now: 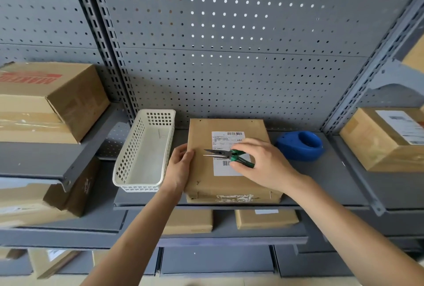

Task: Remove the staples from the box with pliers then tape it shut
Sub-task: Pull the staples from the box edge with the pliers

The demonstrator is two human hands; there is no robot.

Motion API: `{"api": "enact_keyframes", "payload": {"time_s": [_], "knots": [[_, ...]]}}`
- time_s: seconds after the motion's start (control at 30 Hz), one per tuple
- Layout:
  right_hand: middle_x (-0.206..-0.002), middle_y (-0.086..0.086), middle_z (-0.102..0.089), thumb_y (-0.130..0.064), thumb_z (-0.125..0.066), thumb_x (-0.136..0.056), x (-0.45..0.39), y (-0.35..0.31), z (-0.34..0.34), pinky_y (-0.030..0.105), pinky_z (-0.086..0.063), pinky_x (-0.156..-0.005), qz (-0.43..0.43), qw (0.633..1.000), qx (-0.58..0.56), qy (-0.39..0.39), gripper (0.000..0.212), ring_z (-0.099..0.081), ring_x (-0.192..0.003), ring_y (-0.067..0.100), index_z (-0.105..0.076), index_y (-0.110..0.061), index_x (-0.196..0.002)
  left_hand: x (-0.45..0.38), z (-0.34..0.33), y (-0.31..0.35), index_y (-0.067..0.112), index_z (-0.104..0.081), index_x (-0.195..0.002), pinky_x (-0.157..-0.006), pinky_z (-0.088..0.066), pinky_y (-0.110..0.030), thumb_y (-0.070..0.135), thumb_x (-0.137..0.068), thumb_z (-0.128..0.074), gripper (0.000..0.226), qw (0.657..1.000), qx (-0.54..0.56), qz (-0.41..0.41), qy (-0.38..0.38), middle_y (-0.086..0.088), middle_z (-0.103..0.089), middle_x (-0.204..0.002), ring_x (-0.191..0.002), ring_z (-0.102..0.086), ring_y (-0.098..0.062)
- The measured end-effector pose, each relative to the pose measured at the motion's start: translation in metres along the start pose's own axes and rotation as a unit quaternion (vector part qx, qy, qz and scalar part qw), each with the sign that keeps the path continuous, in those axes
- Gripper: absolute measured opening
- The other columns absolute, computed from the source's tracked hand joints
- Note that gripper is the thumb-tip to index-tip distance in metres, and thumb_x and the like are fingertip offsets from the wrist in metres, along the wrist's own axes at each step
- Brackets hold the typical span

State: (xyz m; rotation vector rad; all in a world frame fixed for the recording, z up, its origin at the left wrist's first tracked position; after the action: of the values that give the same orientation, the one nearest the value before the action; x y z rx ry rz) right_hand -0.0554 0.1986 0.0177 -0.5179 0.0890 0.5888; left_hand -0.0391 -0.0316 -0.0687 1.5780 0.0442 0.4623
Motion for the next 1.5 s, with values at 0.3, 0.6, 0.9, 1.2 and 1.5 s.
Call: {"api": "enact_keyframes", "payload": {"time_s": [0.3, 0.6, 0.9, 1.2, 1.5], "knots": [[-0.117, -0.006, -0.072, -0.054, -0.063, -0.092, 0.012, -0.015, -0.008, 0.036, -0.054, -0.091, 0.083, 0.993, 0.059, -0.062, 0.050, -0.064, -0.106, 0.014, -0.075, -0.018, -0.125, -0.002, 0.001, -0.004, 0.027, -0.055, -0.130, -0.097, -0.054, -0.043, 0.039, -0.099, -0.055, 0.033, 1.000, -0.002, 0.009, -0.002, 0.001, -0.067, -0.118, -0.103, -0.067, -0.016], [-0.105, -0.001, -0.071, -0.042, -0.074, -0.090, 0.013, -0.023, -0.010, 0.042, -0.057, -0.078, 0.137, 0.985, 0.086, -0.067, 0.040, -0.065, -0.096, 0.021, -0.078, -0.014, -0.118, -0.001, 0.001, -0.005, 0.024, -0.054, -0.131, -0.097, -0.055, -0.045, 0.038, -0.100, -0.055, 0.034, 1.000, 0.005, 0.009, -0.004, -0.002, -0.066, -0.119, -0.105, -0.066, -0.019], [-0.100, -0.003, -0.068, -0.046, -0.067, -0.088, 0.011, -0.025, -0.015, 0.034, -0.055, -0.075, 0.139, 0.985, 0.058, -0.084, 0.039, -0.062, -0.092, 0.018, -0.079, -0.016, -0.110, -0.002, -0.001, -0.005, 0.024, -0.053, -0.131, -0.078, -0.056, -0.030, 0.038, -0.101, -0.054, 0.033, 1.000, 0.006, 0.007, -0.003, -0.002, -0.066, -0.116, -0.099, -0.066, -0.018], [-0.102, -0.011, -0.065, -0.047, -0.070, -0.087, 0.005, -0.022, -0.018, 0.040, -0.057, -0.070, 0.116, 0.988, 0.024, -0.103, 0.041, -0.059, -0.092, 0.010, -0.079, -0.018, -0.114, -0.002, -0.001, -0.004, 0.023, -0.052, -0.132, -0.085, -0.058, -0.035, 0.038, -0.102, -0.052, 0.034, 1.000, 0.004, 0.004, -0.006, -0.002, -0.064, -0.118, -0.102, -0.066, -0.019], [-0.100, -0.019, -0.064, -0.063, -0.060, -0.083, -0.001, -0.015, -0.021, 0.044, -0.059, -0.071, 0.088, 0.989, 0.007, -0.119, 0.049, -0.063, -0.091, 0.009, -0.080, -0.026, -0.109, -0.001, 0.000, -0.003, 0.025, -0.050, -0.133, -0.090, -0.058, -0.038, 0.042, -0.101, -0.052, 0.036, 1.000, -0.017, -0.013, -0.009, -0.001, -0.062, -0.119, -0.105, -0.065, -0.019]]}}
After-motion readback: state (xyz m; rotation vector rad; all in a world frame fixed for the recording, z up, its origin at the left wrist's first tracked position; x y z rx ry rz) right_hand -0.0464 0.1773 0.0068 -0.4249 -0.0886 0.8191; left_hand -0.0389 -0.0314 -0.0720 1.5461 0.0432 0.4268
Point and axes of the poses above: each hand's wrist, its own x-axis away from the middle knuckle, its own z-axis out of the back of the hand, y = z × x, the point moved 5 cm from there along -x, towards the middle knuckle
